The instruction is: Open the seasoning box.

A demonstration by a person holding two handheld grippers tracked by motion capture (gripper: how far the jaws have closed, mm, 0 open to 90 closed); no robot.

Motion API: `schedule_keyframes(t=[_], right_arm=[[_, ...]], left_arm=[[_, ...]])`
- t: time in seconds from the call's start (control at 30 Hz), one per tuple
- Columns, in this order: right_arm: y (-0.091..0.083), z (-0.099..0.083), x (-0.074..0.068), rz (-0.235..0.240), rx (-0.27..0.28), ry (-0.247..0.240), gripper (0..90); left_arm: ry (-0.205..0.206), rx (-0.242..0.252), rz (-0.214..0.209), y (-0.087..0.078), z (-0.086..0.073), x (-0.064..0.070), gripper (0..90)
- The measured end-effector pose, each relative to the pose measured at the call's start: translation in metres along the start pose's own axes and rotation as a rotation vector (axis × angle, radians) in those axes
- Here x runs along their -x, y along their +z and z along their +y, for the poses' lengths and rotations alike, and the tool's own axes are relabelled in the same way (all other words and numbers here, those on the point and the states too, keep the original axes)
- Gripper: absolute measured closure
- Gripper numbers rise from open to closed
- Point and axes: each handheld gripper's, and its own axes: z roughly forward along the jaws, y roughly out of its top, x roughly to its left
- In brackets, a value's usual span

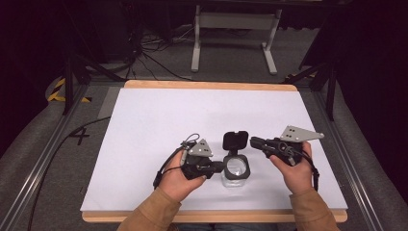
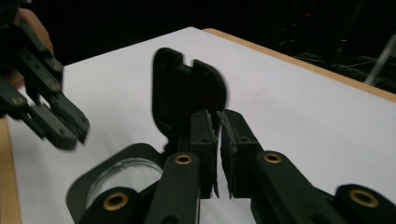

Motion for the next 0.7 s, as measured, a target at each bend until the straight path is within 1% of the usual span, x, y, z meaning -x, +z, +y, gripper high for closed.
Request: schedule_keyframes(t=[0.1,0.13,0.17,0.2,0.23,0.3,0.33,0.37,0.43,0.47,0.5,0.53,0.57,0.63,0.67,0.7], right_arm=[[-0.013,-0.002,0.011,-0.033,-0.017,0.009,77.8],[-0.017,-0.004,0.015,-0.042,-0.028,0.015,76.3],[-0.017,-0.004,0.015,-0.042,-0.028,0.015,76.3],[-0.019,-0.005,0.018,-0.046,-0.040,0.014,74.6],[-0.022,-0.007,0.023,-0.050,-0.063,0.021,72.6],[-0.025,-0.010,0.028,-0.071,-0.086,0.013,69.8],[-0.026,-0.013,0.032,-0.078,-0.113,0.011,65.9],[-0.027,-0.015,0.035,-0.081,-0.141,0.010,65.4],[-0.028,-0.021,0.041,-0.112,-0.177,-0.004,61.3],[-0.027,-0.023,0.043,-0.118,-0.195,0.002,59.7],[-0.027,-0.027,0.047,-0.135,-0.218,0.007,58.7],[-0.027,-0.031,0.050,-0.147,-0.226,0.010,58.5],[-0.027,-0.035,0.054,-0.158,-0.241,0.023,57.3],[-0.027,-0.041,0.060,-0.161,-0.262,0.058,55.6],[-0.026,-0.045,0.063,-0.167,-0.267,0.069,54.7],[-0.026,-0.047,0.065,-0.172,-0.271,0.081,53.2]], left_arm=[[-0.018,0.008,0.016,-0.014,-0.002,-0.010,79.8],[-0.025,0.009,0.024,-0.017,-0.003,-0.012,78.5],[-0.025,0.009,0.024,-0.017,-0.003,-0.012,77.6],[-0.027,0.008,0.052,-0.023,-0.006,-0.017,77.6],[-0.031,0.003,0.063,-0.026,-0.008,-0.020,76.0],[-0.053,-0.005,0.069,-0.034,-0.014,-0.028,74.4],[-0.057,-0.011,0.078,-0.038,-0.016,-0.031,73.1],[-0.057,-0.021,0.096,-0.041,-0.019,-0.036,72.0],[-0.070,-0.028,0.130,-0.046,-0.024,-0.044,69.5],[-0.088,-0.029,0.138,-0.048,-0.027,-0.052,68.1],[-0.109,-0.020,0.146,-0.049,-0.031,-0.058,66.2],[-0.147,-0.024,0.151,-0.049,-0.037,-0.065,64.1],[-0.148,-0.038,0.158,-0.049,-0.040,-0.070,61.3],[-0.149,-0.052,0.200,-0.048,-0.048,-0.079,59.3],[-0.149,-0.052,0.212,-0.048,-0.050,-0.082,57.4],[-0.143,-0.058,0.233,-0.047,-0.054,-0.087,56.0]])
